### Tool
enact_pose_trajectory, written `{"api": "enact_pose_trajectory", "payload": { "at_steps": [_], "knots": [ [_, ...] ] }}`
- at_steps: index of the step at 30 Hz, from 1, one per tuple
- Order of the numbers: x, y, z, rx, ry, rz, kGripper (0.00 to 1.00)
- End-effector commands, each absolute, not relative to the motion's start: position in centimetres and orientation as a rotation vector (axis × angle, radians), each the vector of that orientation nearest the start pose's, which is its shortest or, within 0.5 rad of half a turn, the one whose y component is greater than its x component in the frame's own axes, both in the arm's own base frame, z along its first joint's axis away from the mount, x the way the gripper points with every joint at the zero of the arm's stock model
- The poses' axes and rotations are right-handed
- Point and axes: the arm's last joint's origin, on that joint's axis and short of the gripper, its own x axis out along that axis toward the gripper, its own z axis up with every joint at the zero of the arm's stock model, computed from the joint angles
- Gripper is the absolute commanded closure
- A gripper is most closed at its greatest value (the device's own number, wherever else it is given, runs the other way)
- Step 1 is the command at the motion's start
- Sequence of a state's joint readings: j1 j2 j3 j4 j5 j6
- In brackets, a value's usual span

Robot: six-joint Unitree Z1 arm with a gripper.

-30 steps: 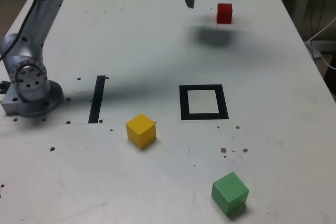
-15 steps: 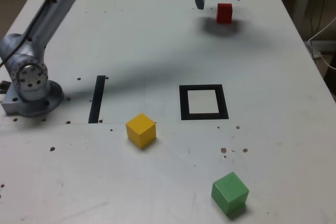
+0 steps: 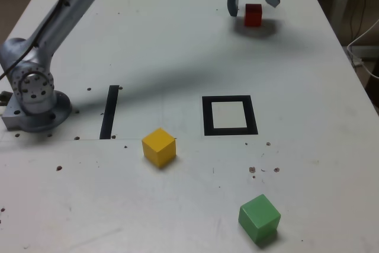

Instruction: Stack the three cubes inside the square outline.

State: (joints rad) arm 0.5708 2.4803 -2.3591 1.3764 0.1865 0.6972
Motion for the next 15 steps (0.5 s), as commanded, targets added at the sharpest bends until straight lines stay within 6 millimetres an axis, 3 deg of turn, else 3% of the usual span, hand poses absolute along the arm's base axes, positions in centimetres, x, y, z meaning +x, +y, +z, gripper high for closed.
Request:
{"api": "enact_pose_trajectory", "payload": {
  "at_steps": [1,9,15],
  "knots": [
    [42.55,28.28,22.74,0.248,1.610,0.063,0.09],
    [42.70,28.39,22.21,0.238,1.616,0.067,0.17],
    [42.67,28.38,22.11,0.229,1.620,0.072,0.32]
  ]
}}
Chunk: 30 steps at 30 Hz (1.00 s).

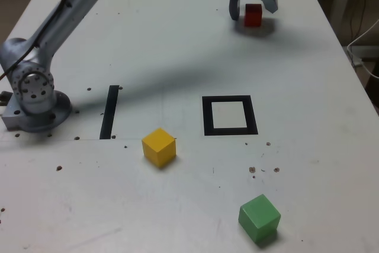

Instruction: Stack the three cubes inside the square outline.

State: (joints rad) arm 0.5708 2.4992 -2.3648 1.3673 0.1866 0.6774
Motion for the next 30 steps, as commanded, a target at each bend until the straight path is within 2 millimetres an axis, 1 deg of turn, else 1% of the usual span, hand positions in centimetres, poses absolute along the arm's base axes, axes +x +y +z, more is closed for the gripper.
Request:
{"api": "enact_pose_trajectory", "payload": {
  "at_steps": [1,3,8,13,19,25,30],
  "knots": [
    [42.7,28.4,22.1,0.227,1.619,0.075,0.36],
    [42.7,28.4,22.1,0.224,1.619,0.077,0.40],
    [42.7,28.4,21.9,0.221,1.618,0.075,0.47],
    [42.8,28.4,21.9,0.219,1.610,0.074,0.56],
    [42.8,28.4,22.1,0.222,1.601,0.078,0.60],
    [42.7,28.2,22.8,0.230,1.590,0.084,0.68],
    [42.5,27.9,23.5,0.230,1.587,0.083,0.72]
  ]
}}
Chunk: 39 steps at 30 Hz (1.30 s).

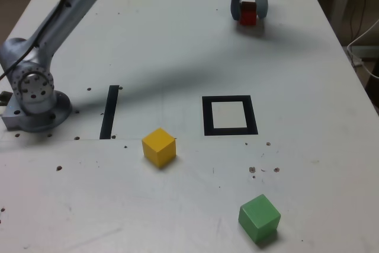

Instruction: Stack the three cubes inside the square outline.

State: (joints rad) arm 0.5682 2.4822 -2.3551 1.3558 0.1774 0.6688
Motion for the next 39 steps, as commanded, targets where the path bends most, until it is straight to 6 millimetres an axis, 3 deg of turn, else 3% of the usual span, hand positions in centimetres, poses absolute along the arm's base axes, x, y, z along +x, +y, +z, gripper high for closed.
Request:
{"api": "enact_pose_trajectory", "payload": {
  "at_steps": [1,8,18,24,32,39],
  "knots": [
    [42.4,27.9,23.7,0.229,1.588,0.081,0.73],
    [42.1,26.9,24.8,0.237,1.585,0.069,0.74],
    [41.4,21.0,29.3,0.306,1.584,0.060,0.74],
    [41.0,17.4,29.7,0.303,1.614,0.037,0.74],
    [38.9,13.2,30.1,0.290,1.659,0.017,0.74],
    [38.0,9.7,29.2,0.259,1.666,-0.007,0.74]
  ]
}}
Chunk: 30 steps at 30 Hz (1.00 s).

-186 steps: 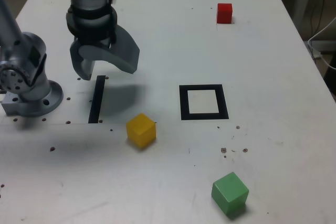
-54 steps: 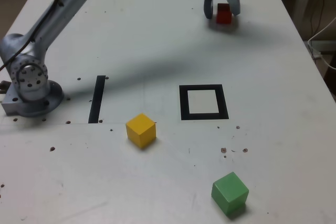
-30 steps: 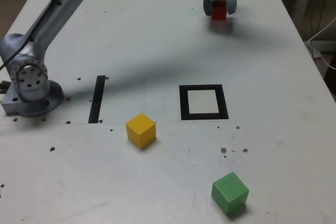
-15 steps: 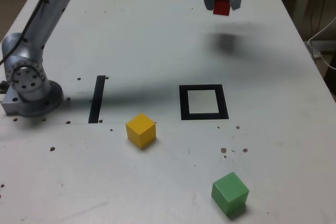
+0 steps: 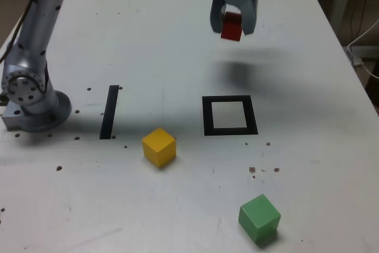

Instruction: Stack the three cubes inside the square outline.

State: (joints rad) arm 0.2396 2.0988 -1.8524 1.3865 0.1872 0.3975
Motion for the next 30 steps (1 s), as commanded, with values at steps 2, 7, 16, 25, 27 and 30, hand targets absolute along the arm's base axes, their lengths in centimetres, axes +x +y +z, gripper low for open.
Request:
{"api": "enact_pose_trajectory", "payload": {
  "at_steps": [2,7,16,25,27,30],
  "knots": [
    [38.0,8.8,29.0,0.258,1.657,-0.015,0.74],
    [37.8,6.6,28.7,0.254,1.642,-0.025,0.74],
    [36.9,3.9,27.5,0.227,1.668,-0.010,0.74],
    [36.3,1.3,25.9,0.212,1.679,-0.040,0.74],
    [36.3,0.7,25.8,0.208,1.675,-0.043,0.74],
    [36.1,-0.1,25.6,0.198,1.669,-0.047,0.74]
  ]
}}
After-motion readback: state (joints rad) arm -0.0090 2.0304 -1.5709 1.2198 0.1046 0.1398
